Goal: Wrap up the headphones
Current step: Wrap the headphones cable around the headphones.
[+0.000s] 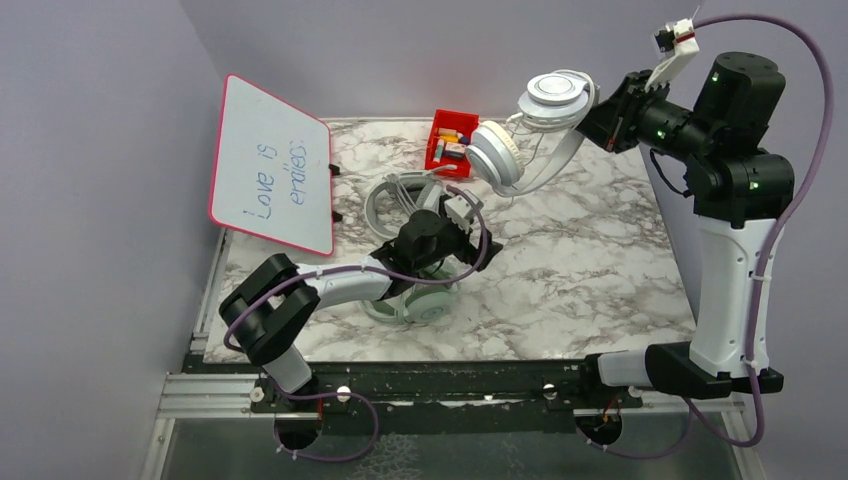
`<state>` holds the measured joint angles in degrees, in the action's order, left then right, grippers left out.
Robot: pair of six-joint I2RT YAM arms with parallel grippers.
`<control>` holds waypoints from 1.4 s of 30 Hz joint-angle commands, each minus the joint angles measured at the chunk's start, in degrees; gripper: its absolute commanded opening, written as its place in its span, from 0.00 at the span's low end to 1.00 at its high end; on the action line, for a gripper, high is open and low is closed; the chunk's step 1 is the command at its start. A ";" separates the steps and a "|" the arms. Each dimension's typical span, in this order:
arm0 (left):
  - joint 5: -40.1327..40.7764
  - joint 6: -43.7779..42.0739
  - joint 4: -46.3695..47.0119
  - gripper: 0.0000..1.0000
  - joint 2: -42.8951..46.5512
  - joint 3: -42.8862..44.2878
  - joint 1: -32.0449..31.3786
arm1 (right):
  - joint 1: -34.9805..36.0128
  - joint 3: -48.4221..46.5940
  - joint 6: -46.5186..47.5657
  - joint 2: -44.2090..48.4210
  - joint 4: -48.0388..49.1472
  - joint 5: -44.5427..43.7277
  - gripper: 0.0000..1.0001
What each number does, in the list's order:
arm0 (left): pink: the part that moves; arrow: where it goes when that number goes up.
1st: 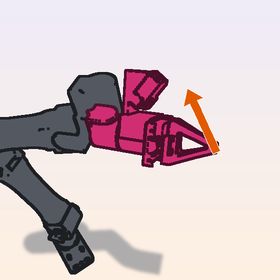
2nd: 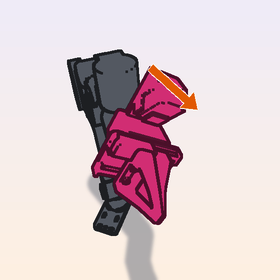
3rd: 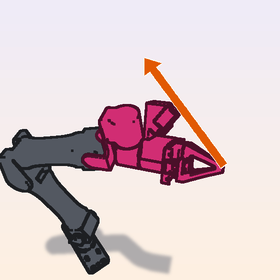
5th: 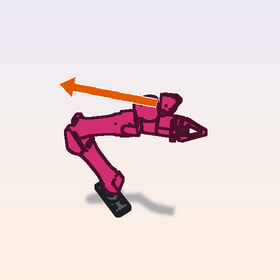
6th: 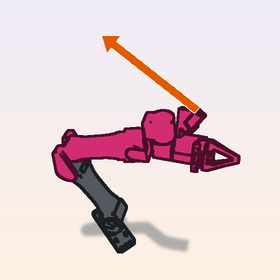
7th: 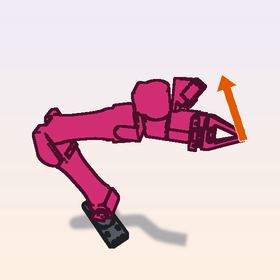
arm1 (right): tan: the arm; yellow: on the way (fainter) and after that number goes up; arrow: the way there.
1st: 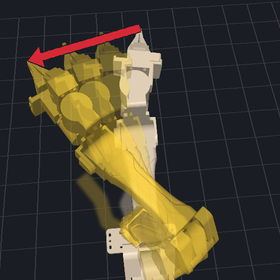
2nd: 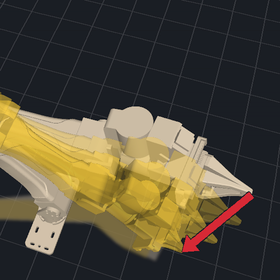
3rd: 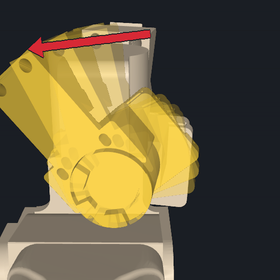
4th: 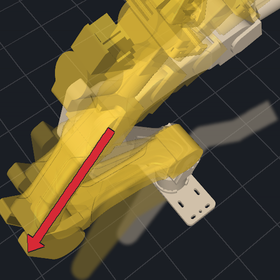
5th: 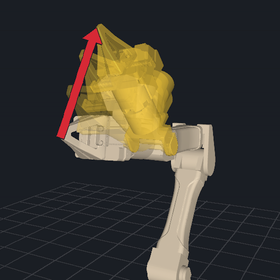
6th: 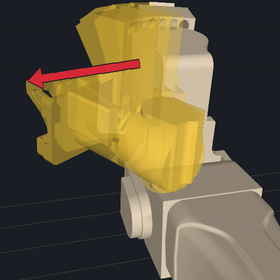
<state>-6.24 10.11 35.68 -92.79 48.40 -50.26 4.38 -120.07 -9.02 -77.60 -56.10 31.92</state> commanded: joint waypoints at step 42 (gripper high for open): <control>-5.68 3.70 -4.25 0.00 10.25 -6.08 -5.06 | -0.34 6.50 -1.03 1.02 3.65 -7.82 0.01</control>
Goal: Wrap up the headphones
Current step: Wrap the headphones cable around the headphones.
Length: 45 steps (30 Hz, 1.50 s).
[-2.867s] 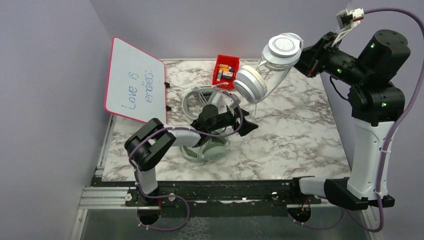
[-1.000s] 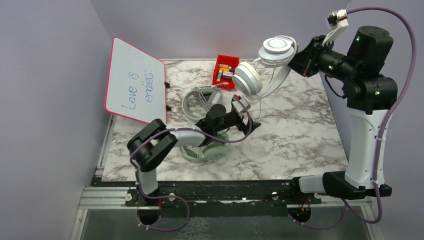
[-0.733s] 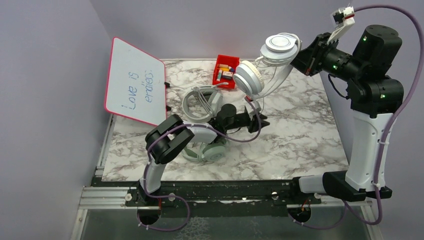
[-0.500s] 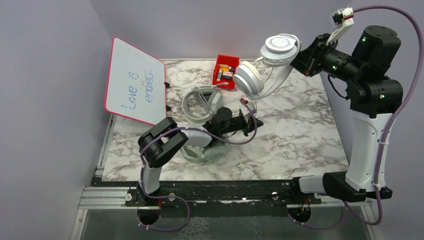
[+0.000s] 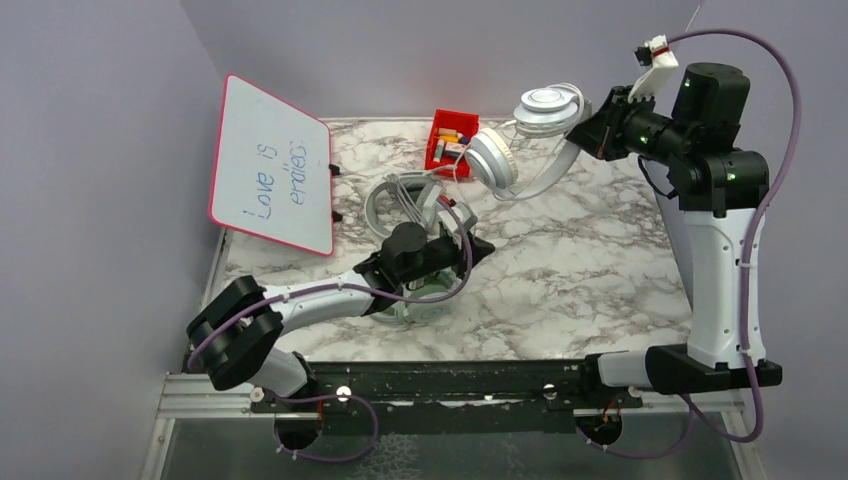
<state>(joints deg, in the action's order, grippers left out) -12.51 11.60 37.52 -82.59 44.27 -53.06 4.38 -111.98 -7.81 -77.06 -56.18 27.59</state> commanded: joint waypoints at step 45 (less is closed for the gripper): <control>7.24 0.20 -44.43 0.00 16.64 7.58 -17.42 | 11.60 8.53 6.62 -11.00 5.82 -30.39 0.01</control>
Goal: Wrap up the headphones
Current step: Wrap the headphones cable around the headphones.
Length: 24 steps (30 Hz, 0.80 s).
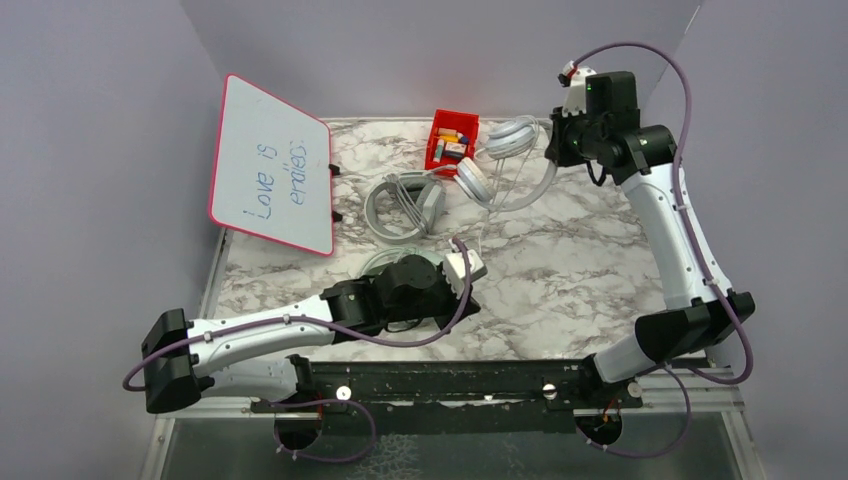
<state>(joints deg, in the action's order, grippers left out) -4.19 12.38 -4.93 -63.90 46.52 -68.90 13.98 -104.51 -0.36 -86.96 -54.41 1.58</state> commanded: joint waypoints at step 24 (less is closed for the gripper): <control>5.25 -18.93 -14.75 0.01 -12.94 26.71 -3.23 | 19.74 16.22 3.94 -0.55 1.87 -2.04 0.00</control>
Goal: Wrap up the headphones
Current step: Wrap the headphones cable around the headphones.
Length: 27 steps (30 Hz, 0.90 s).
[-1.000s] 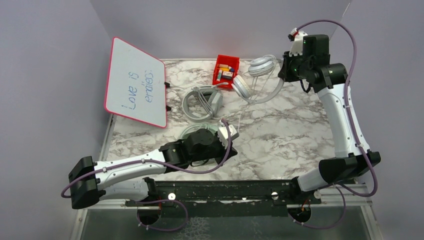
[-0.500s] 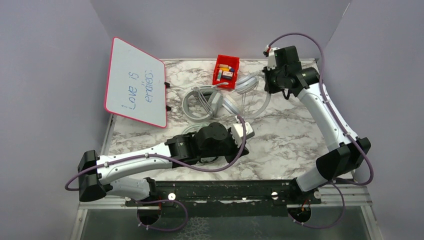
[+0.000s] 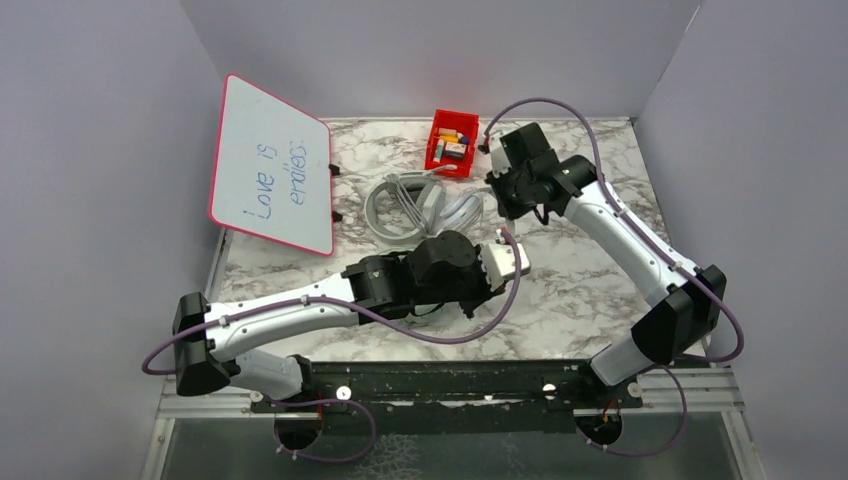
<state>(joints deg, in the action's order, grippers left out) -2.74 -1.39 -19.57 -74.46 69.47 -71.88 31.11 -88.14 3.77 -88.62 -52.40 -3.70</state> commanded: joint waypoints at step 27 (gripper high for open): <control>-1.71 -18.54 -0.20 0.04 -4.60 9.43 7.28 | 7.19 -0.17 -1.57 -0.40 -5.64 10.77 0.01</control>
<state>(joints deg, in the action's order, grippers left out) -3.64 -17.19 -19.86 -79.20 74.96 -64.62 37.63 -86.67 3.01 -88.44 -57.19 4.89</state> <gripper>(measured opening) 0.040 0.105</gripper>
